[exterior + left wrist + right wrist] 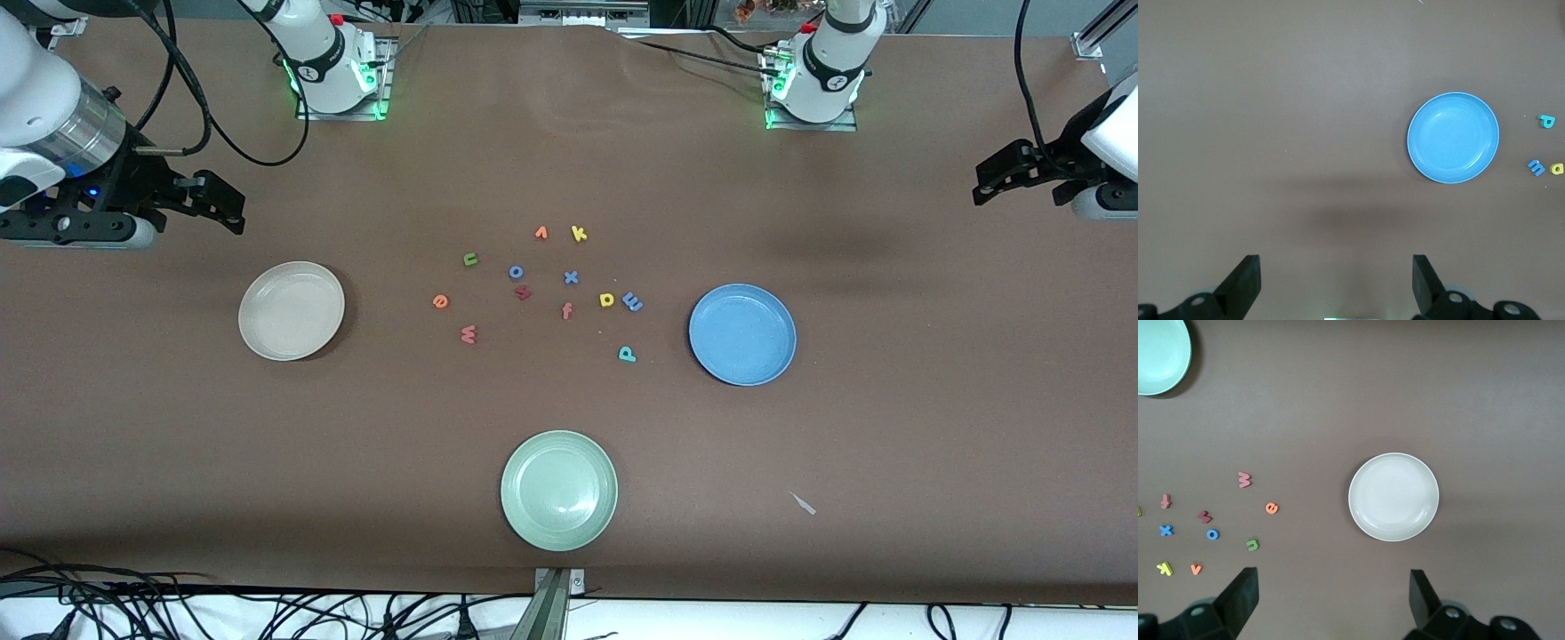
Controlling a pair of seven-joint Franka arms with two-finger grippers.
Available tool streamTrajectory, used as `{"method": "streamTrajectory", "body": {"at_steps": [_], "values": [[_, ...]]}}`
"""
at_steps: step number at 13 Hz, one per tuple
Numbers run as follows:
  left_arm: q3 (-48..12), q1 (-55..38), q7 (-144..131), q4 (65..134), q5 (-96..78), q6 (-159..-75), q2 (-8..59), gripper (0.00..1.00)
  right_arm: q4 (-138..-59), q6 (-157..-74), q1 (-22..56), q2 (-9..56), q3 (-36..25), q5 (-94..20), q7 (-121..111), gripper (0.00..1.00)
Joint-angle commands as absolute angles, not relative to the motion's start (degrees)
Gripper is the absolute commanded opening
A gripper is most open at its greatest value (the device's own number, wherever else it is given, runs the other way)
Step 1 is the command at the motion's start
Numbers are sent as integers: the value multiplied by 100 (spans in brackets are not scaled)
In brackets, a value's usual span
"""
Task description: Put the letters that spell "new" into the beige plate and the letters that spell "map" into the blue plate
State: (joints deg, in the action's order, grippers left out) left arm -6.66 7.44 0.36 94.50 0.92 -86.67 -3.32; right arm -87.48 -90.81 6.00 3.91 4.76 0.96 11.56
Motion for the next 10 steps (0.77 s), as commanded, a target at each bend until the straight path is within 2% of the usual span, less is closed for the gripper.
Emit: {"method": "streamTrajectory", "body": {"at_steps": [1,10], "values": [[-668,765,149,9457,176,-8692,-352,100,-8771,-9061,615,299,483,97,1257,100],[-668,765,149,9448,167,-8692,-352,100,-8763,-9062,694,308,483,123,1239,100]]}}
